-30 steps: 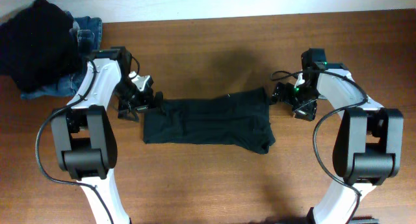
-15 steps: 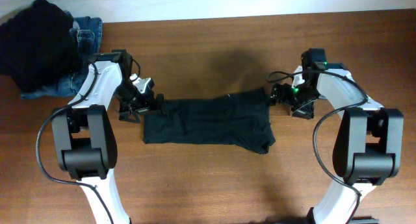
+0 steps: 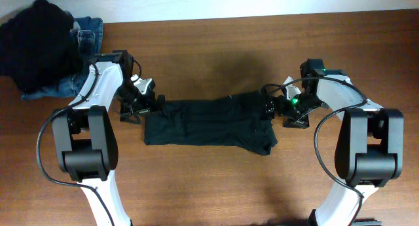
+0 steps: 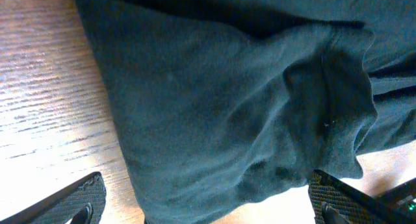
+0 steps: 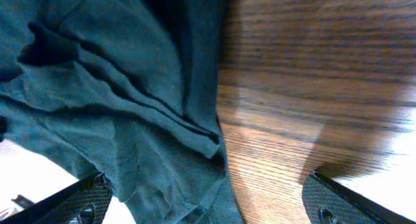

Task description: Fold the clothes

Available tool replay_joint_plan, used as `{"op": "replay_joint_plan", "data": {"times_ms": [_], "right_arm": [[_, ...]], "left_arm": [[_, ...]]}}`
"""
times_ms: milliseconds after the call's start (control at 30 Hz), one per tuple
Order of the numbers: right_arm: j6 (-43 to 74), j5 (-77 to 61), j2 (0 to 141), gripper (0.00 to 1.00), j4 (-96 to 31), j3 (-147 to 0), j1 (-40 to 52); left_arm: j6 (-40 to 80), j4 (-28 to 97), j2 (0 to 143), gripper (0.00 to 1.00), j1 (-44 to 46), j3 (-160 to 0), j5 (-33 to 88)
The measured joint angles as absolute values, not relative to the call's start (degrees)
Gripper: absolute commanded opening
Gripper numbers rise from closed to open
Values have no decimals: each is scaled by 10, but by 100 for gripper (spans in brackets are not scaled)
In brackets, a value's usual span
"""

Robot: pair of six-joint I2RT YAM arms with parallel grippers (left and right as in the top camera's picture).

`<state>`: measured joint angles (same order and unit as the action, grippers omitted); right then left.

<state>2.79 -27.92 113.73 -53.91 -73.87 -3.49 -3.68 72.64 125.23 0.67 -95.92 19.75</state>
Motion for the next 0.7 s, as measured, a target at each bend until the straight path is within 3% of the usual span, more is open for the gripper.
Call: {"op": "replay_joint_plan", "data": {"times_ms": [167, 700], "right_arm": [[28, -282, 1137, 91, -537, -737, -35], [59, -263, 1143, 91, -526, -740, 49]], "left_arm": [[-37, 719, 1252, 99, 7, -959, 197], [-35, 710, 1252, 99, 7, -959, 197]]}}
